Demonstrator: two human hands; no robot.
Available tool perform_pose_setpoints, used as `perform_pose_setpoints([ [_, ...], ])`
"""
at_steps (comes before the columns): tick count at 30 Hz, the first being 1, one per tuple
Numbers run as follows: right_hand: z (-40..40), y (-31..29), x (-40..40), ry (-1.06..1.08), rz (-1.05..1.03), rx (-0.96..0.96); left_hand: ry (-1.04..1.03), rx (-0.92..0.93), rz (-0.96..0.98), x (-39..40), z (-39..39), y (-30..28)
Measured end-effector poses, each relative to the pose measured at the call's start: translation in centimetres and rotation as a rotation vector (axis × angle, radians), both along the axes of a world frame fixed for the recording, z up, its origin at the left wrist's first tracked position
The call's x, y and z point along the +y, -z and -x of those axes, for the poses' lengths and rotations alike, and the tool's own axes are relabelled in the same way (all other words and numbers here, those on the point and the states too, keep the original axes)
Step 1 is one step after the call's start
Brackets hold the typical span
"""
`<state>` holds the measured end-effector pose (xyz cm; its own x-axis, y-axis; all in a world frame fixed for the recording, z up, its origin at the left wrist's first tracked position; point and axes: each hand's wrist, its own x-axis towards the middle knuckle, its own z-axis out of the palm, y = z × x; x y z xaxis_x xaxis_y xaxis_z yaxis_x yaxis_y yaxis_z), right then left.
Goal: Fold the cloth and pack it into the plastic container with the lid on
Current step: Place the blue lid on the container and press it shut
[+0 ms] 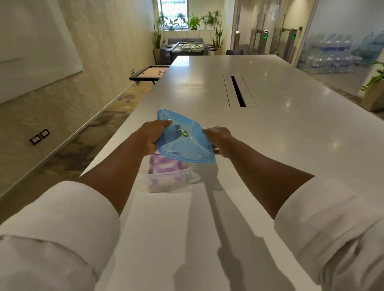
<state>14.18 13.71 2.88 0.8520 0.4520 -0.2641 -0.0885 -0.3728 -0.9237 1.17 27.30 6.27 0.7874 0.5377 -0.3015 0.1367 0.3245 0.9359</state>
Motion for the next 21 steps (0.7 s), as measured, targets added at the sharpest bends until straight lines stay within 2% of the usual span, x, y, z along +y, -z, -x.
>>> perform_pose_setpoints([
  [4, 1.4, 0.8, 1.9, -0.035, 0.03, -0.078, -0.055, -0.061, 0.063, 1.2, 1.0, 0.7],
  [9, 2.7, 1.3, 3.7, -0.013, 0.075, -0.167, -0.211, 0.136, -0.3, 3.1, 1.6, 2.5],
  [14, 3.4, 1.8, 4.6, 0.073, 0.094, -0.169, -0.186, 0.211, -0.452, 3.9, 2.7, 3.5],
  [17, 3.3, 2.0, 4.9, 0.067, 0.114, -0.191, -0.215, 0.248, -0.546, 4.4, 3.1, 4.2],
  [21, 3.4, 2.3, 5.3, 0.017, 0.156, -0.267, -0.296, 0.384, -0.766, 4.1, 3.8, 4.5],
])
